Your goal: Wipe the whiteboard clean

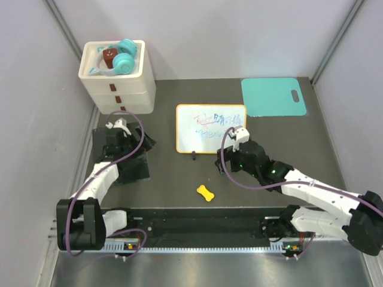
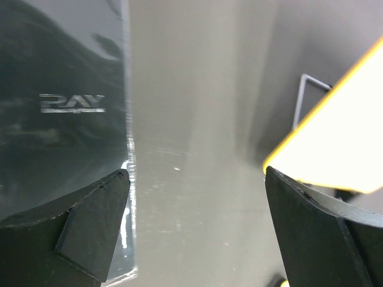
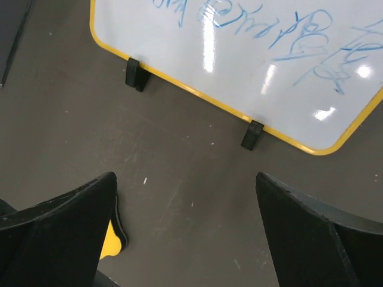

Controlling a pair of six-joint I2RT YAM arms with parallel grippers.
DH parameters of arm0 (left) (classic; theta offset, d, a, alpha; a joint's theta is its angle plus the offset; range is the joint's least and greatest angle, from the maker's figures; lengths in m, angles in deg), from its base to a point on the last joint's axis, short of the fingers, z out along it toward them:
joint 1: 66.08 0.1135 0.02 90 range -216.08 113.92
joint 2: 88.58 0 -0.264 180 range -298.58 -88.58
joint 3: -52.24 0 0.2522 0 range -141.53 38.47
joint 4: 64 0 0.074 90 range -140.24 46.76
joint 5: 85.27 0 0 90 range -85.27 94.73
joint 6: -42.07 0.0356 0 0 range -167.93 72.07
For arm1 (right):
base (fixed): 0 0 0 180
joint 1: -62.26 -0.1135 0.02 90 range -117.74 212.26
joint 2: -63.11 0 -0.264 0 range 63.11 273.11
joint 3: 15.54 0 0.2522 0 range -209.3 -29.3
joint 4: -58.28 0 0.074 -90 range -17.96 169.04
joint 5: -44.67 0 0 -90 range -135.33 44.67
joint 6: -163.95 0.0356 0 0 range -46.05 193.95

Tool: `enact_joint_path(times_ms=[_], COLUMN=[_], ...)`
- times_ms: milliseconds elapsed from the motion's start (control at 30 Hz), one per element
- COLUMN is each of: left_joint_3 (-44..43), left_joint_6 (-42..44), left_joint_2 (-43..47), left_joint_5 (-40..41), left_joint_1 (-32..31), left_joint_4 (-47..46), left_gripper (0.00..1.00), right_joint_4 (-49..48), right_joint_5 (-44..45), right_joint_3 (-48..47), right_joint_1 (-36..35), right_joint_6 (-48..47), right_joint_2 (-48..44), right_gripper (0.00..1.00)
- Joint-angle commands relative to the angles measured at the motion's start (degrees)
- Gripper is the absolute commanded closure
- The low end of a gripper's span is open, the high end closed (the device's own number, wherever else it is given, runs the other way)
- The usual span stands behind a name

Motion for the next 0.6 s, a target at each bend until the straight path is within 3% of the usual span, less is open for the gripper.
enact_joint_path(times_ms=[0,200,367,567], left_joint_3=[0.32,0.84,0.58,-1.44], left_joint_6=[1.20,1.12,-0.03,-0.21], left_joint_2=[-1.30,-1.92,-5.16,-10.79], left_joint_5=[-7.30,-11.87,-15.74,-18.73], left_joint_1=[0.15,0.15,0.23,0.15], left_joint_4=[-5.60,-7.71,-9.65,-7.73], left_gripper=[0.01,0.01,0.01,0.01], right_joint_4=[1.89,10.06,9.98,12.87], right_joint_5=[-5.47,-8.55,-8.47,-9.53], right_joint_3=[-5.07,-9.20,-9.56,-13.68], right_joint_1=[-0.77,-4.19,-7.71,-12.54], right_joint_6=[-0.77,-7.36,-6.06,-5.61], right_joint_2=[2.82,7.83,13.36,21.09], right_gripper=[0.01,0.06,0.21,0.25])
